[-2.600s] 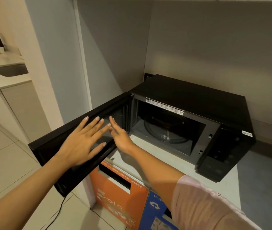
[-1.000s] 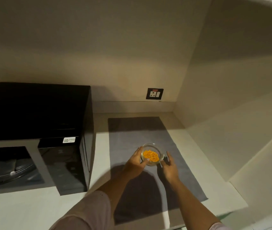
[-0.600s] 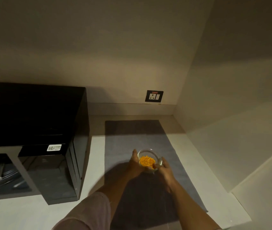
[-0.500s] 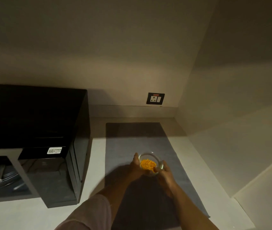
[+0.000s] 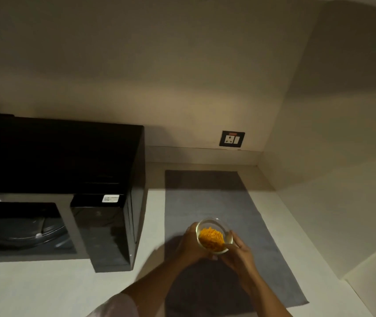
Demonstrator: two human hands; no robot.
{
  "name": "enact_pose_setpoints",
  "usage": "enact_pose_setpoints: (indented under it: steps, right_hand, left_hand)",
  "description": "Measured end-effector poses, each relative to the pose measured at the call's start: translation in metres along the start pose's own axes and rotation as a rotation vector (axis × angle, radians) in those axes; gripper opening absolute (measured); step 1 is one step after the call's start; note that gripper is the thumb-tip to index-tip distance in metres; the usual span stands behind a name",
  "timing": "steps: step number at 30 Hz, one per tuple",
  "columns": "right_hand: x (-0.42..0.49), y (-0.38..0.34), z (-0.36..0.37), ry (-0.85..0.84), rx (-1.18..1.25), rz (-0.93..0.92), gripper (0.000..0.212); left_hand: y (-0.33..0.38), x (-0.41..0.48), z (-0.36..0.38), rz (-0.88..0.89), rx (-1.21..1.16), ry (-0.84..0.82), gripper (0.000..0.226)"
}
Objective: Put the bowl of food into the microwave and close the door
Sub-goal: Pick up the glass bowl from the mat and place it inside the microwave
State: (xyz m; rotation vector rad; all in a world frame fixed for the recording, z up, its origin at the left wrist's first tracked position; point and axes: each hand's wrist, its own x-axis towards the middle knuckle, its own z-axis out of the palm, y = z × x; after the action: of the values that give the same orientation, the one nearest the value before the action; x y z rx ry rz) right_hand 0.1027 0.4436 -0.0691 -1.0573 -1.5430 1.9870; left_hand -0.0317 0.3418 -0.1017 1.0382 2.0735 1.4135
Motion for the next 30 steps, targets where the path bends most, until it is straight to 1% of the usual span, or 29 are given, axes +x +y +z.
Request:
enact_pose_setpoints:
  steps: [1, 3, 5, 7, 10, 13, 15, 17, 19, 21, 24, 28, 30]
  right_hand:
    - [-0.009, -0.001, 0.004, -0.015, -0.002, -0.008, 0.026]
    - [-0.027, -0.002, 0.013, -0.058, 0.006, -0.028, 0.021]
    - [-0.045, 0.0, 0.022, -0.128, -0.009, -0.054, 0.025]
    - [-0.061, 0.003, 0.032, -0.184, -0.036, -0.069, 0.03]
    - [-0.079, 0.013, 0.05, -0.172, -0.029, -0.024, 0.025]
    - [-0.097, 0.029, 0.068, -0.184, -0.007, 0.003, 0.024]
    - [-0.11, 0.04, 0.083, -0.193, 0.022, 0.038, 0.024]
    - [-0.124, 0.046, 0.099, -0.211, 0.027, 0.072, 0.024]
    - [-0.139, 0.05, 0.12, -0.246, 0.02, 0.099, 0.025]
    - [-0.152, 0.054, 0.139, -0.293, 0.034, 0.112, 0.026]
    - [-0.168, 0.063, 0.164, -0.357, 0.033, 0.145, 0.026]
    - [-0.191, 0.074, 0.198, -0.43, 0.002, 0.12, 0.02]
    - [-0.2, 0.077, 0.219, -0.495, -0.032, 0.103, 0.023]
  left_hand:
    - [-0.001, -0.009, -0.005, -0.015, 0.006, 0.011, 0.095]
    - [-0.005, -0.03, -0.016, -0.03, 0.007, 0.087, 0.094]
    - [-0.006, -0.054, -0.029, -0.03, -0.012, 0.159, 0.091]
    - [-0.005, -0.077, -0.043, -0.014, -0.022, 0.191, 0.089]
    - [-0.004, -0.11, -0.07, 0.01, 0.001, 0.188, 0.09]
    - [-0.011, -0.146, -0.097, 0.023, 0.017, 0.231, 0.083]
    - [-0.013, -0.171, -0.116, 0.037, 0.043, 0.28, 0.086]
    - [-0.014, -0.194, -0.132, 0.04, 0.049, 0.296, 0.091]
    - [-0.017, -0.218, -0.152, 0.006, 0.042, 0.291, 0.094]
    - [-0.017, -0.241, -0.17, -0.059, 0.026, 0.306, 0.091]
    - [-0.014, -0.272, -0.194, -0.156, -0.075, 0.331, 0.089]
    - [-0.016, -0.311, -0.224, -0.228, -0.185, 0.385, 0.084]
    - [-0.02, -0.326, -0.241, -0.254, -0.202, 0.422, 0.086]
